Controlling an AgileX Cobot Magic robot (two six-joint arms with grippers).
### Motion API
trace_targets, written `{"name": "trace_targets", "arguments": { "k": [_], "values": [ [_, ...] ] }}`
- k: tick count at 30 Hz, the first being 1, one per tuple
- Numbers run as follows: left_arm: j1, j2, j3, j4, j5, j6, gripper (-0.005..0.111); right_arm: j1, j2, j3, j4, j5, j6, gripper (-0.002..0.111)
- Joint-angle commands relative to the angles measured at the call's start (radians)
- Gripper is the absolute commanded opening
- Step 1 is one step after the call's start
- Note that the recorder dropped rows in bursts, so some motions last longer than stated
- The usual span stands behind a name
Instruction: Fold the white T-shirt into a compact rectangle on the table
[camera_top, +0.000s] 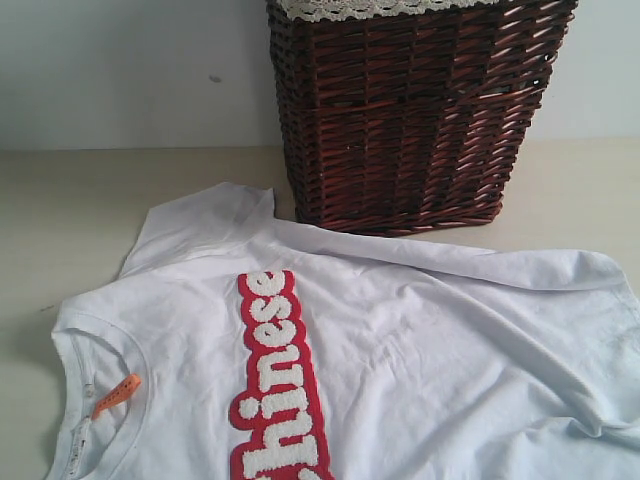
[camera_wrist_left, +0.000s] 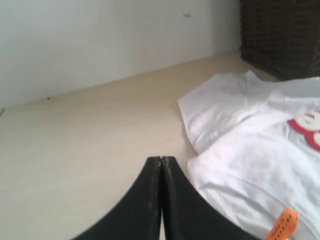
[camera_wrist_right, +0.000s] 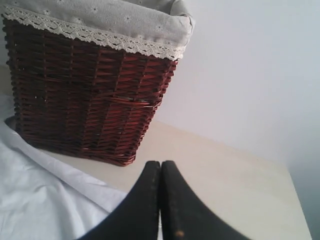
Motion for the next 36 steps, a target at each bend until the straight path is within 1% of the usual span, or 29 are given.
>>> {"name": "trace_targets", "arguments": {
  "k": [1,5,12,36],
  "values": [
    [0.001,-0.006,0.06,0.001,-0.014,0.016,0.0,0.001,-0.063,0.003,-0.018,0.104,0.003,0.0],
    [0.001,-0.006,0.082,0.001,-0.014,0.016,0.0,0.001,-0.111,0.012,-0.026,0.162,0.014,0.0],
    [0.001,-0.006,0.084,0.001,-0.014,0.016,0.0,0.001,-0.161,0.055,-0.076,0.162,0.188,0.0],
    [0.001,-0.006,0.084,0.001,-0.012,0.016,0.0,0.001,-0.157,0.055,-0.071,0.157,0.205,0.0]
  ]
}}
